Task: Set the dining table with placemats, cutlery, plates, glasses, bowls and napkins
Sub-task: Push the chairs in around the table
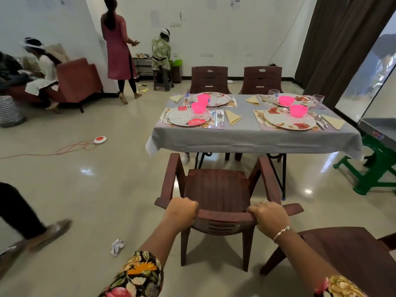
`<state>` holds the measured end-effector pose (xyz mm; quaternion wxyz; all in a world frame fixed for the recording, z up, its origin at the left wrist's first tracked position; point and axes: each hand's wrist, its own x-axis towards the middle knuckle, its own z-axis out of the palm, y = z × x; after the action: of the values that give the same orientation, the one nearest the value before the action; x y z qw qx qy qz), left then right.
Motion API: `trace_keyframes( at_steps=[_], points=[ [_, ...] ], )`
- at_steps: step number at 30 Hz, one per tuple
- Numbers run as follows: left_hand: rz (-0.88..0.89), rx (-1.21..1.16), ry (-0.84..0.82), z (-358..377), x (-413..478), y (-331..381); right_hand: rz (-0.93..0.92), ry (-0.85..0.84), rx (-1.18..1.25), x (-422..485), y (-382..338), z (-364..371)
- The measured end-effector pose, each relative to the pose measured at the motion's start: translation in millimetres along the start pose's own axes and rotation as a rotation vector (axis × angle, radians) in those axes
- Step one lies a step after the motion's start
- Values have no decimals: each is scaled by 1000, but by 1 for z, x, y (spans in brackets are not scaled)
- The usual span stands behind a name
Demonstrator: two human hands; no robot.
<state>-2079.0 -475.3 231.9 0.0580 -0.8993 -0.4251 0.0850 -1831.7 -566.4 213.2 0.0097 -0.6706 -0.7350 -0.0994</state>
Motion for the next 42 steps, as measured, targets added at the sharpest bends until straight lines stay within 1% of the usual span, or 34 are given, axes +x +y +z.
trace_keyframes(
  at_steps=[6, 21, 42],
  points=[
    [-12, -16, -1, -1, 18, 2, 8, -10, 3, 14, 15, 2],
    [-14, -6, 4, -5, 63, -15, -14, 60, 21, 59, 35, 16],
    [-5, 17, 7, -7, 88, -30, -36, 114, 33, 88, 43, 22]
  ],
)
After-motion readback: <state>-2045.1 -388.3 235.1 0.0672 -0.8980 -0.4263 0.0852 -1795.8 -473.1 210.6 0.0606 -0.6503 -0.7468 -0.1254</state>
